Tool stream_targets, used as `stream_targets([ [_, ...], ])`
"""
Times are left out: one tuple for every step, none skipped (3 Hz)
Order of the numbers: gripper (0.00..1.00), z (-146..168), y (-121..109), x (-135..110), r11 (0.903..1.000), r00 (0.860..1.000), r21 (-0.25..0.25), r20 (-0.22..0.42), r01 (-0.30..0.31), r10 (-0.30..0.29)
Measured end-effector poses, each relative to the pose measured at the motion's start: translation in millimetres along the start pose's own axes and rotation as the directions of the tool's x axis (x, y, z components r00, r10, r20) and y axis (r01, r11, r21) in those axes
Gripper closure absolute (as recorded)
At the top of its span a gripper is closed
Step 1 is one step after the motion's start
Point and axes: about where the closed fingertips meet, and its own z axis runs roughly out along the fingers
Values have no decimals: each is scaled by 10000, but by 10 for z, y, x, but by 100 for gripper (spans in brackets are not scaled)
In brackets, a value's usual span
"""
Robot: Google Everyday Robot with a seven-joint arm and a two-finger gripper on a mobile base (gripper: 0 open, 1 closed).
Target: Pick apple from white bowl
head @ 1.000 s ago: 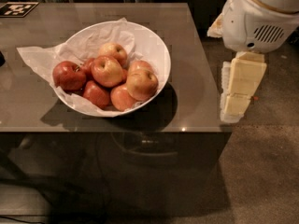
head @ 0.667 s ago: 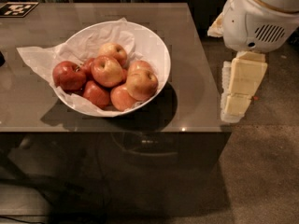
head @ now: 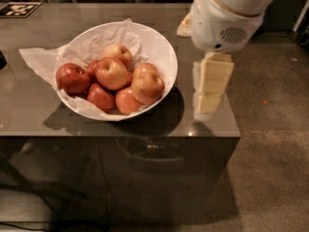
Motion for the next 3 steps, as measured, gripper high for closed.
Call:
stream_targets([
  [0,229,-26,-382,9954,9960,-433,293,858,-846],
  [0,232,-34,-408,9951,9955,-412,322,901,-888],
  [0,269,-119,-411,9976,9968,-334,536,611,-593],
])
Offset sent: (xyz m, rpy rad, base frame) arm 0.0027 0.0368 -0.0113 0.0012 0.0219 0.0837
